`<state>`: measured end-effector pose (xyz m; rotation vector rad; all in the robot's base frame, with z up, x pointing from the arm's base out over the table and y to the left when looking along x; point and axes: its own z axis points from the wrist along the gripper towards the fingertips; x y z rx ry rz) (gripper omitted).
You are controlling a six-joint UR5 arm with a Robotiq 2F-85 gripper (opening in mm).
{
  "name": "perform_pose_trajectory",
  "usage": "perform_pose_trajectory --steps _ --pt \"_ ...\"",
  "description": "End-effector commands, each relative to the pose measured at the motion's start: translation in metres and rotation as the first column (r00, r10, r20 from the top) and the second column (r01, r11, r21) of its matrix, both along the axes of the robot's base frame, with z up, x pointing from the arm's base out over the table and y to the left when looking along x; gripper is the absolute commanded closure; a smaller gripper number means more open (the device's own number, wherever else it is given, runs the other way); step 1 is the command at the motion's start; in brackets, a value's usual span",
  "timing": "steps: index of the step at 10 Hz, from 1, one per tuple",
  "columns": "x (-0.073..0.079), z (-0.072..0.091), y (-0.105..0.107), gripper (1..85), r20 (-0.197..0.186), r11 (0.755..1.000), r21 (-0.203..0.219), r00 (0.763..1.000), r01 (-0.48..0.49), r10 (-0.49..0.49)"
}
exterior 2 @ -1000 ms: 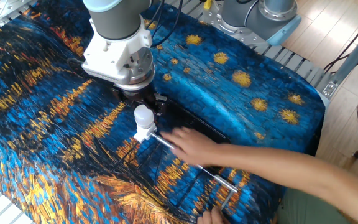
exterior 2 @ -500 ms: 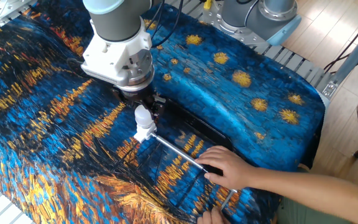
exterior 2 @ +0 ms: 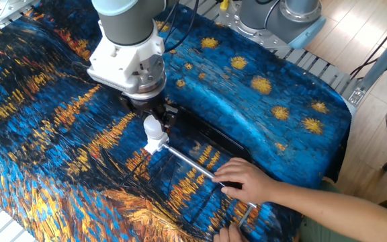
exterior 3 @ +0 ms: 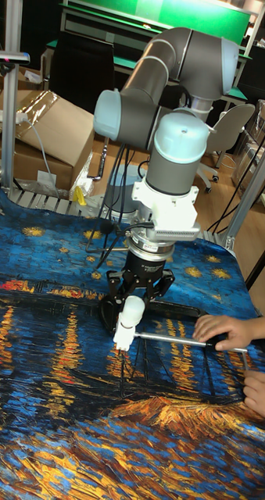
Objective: Take out the light bulb by rotating it
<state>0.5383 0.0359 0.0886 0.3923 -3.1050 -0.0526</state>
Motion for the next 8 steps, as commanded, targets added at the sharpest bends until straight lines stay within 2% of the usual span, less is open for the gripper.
perform_pose_trajectory --steps 1,4,5,6,7,8 --pt "0.004 0.002 -0.001 68.0 0.017 0.999 -0.010 0.999 -0.033 0.033" --pt "0.006 0.003 -0.011 74.0 0.026 0.995 -0.074 0.997 -0.074 0.076" --pt "0.009 0.003 -0.012 77.3 0.038 0.992 -0.083 0.995 -0.092 0.095" --pt "0.011 0.003 -0.016 77.3 0.040 0.985 -0.103 0.989 -0.139 0.144" --pt "0.011 0.002 -0.017 77.3 0.038 0.977 -0.106 0.982 -0.183 0.188" --pt "0.012 0.002 -0.021 77.3 0.035 0.962 -0.122 0.968 -0.242 0.248"
